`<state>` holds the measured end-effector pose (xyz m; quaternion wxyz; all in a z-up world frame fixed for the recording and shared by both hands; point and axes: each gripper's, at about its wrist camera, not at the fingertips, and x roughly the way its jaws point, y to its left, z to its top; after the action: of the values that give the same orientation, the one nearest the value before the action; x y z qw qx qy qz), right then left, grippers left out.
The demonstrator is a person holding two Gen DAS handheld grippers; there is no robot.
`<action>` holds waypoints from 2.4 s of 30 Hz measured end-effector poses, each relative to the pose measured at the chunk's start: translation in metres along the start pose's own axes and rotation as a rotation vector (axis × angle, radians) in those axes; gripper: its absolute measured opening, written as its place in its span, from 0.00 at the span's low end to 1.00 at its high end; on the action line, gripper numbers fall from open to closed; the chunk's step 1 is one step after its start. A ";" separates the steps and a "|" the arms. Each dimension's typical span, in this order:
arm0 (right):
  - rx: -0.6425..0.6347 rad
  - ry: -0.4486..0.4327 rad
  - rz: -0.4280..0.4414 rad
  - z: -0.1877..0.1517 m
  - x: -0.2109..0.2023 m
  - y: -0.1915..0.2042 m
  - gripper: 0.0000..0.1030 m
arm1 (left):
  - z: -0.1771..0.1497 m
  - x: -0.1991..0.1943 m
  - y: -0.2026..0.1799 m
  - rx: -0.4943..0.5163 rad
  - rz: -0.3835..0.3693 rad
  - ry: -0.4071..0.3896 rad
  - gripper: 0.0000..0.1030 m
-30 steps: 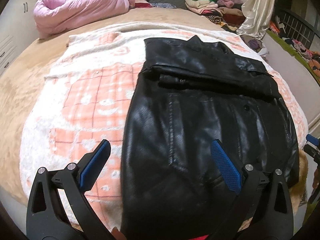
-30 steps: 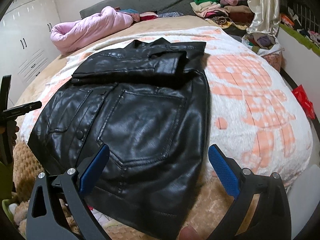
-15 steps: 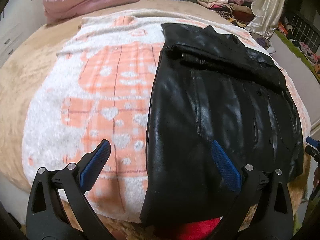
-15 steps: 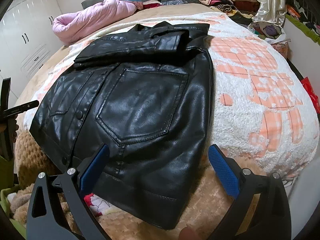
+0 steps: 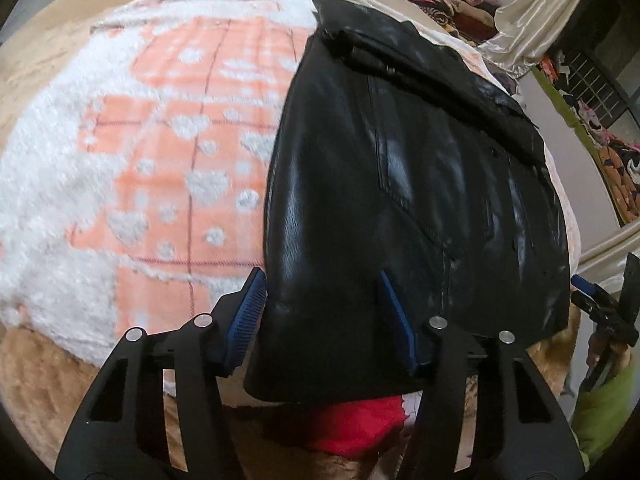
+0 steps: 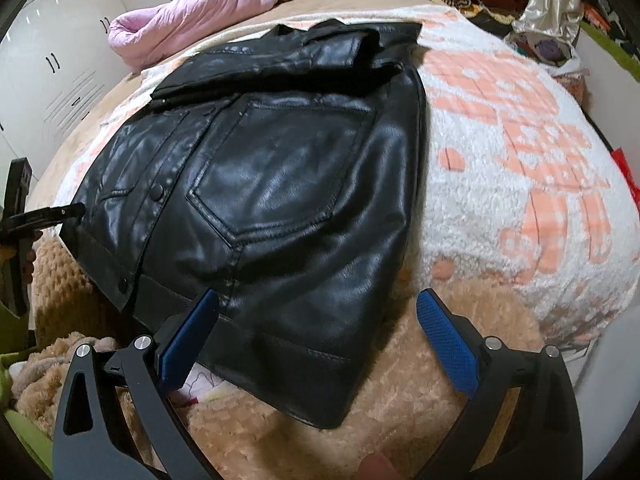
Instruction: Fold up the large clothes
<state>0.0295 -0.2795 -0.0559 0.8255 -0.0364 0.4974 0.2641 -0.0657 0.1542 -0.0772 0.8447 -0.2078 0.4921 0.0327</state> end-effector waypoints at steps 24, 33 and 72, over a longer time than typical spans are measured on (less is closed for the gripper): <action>0.023 -0.050 0.239 -0.021 -0.025 -0.012 0.12 | -0.004 -0.040 -0.007 0.008 -0.049 -0.087 0.04; 0.095 -0.275 0.415 0.004 -0.093 -0.028 0.11 | 0.018 -0.088 -0.003 -0.012 -0.178 -0.190 0.04; 0.427 -0.437 0.173 0.233 -0.010 -0.091 0.12 | 0.246 -0.017 -0.055 -0.046 -0.086 -0.305 0.07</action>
<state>0.2560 -0.2856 0.0512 0.8763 0.2376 0.3539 0.2244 0.1406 0.2008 0.0603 0.9053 -0.2409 0.3477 0.0390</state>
